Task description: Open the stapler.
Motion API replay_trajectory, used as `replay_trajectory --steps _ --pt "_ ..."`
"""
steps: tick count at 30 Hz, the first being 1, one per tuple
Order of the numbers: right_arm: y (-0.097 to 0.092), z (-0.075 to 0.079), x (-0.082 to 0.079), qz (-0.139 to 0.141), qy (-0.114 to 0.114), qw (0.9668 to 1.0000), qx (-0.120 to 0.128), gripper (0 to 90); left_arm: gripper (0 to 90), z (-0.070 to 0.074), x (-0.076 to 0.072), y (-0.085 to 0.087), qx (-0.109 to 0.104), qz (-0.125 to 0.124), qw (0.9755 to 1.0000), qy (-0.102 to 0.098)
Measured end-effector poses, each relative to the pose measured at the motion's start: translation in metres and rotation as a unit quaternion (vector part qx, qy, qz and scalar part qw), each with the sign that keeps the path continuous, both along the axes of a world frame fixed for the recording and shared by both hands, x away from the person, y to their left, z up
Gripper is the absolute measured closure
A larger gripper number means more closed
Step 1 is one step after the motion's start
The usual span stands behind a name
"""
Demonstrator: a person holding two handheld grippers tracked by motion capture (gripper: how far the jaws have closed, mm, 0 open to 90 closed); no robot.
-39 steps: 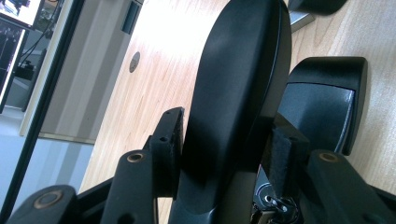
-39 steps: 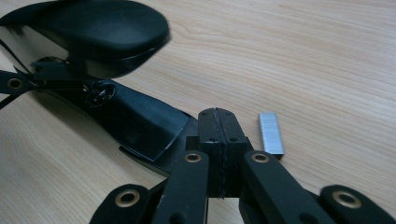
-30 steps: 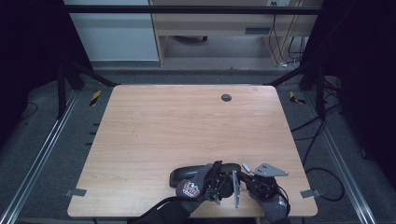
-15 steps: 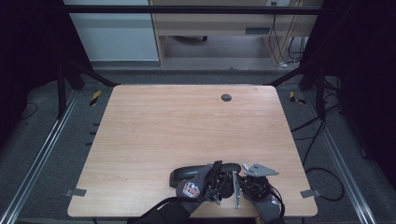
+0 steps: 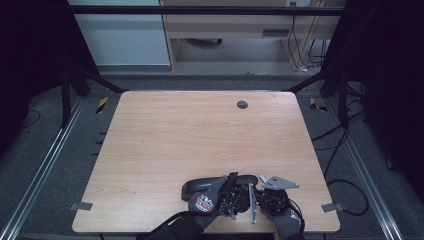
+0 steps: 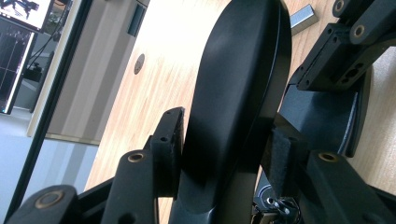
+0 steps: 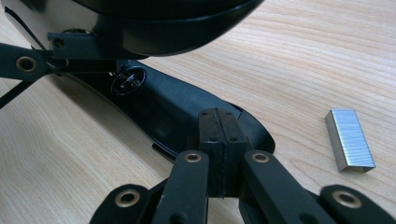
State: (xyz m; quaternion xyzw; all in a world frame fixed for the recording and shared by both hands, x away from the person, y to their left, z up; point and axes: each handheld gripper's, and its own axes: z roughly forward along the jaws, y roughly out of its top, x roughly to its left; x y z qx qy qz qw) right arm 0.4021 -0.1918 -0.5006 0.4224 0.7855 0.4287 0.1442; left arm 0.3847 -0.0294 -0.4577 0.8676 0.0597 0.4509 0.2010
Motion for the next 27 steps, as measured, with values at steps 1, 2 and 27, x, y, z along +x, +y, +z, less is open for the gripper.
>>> replay_trajectory --steps 1,2,27 --pt "0.000 0.000 0.000 -0.001 0.001 1.0000 0.001 90.0 53.5 0.000 0.000 0.000 -0.001 0.000 1.0000 -0.001" --pt "0.000 0.000 0.000 -0.002 0.001 1.0000 0.001 90.0 53.5 0.000 0.000 0.000 0.000 -0.001 1.0000 -0.001" --pt "0.000 0.000 0.001 -0.009 0.013 0.9998 0.010 90.0 55.3 0.025 -0.001 0.019 -0.069 0.005 0.9976 0.006"
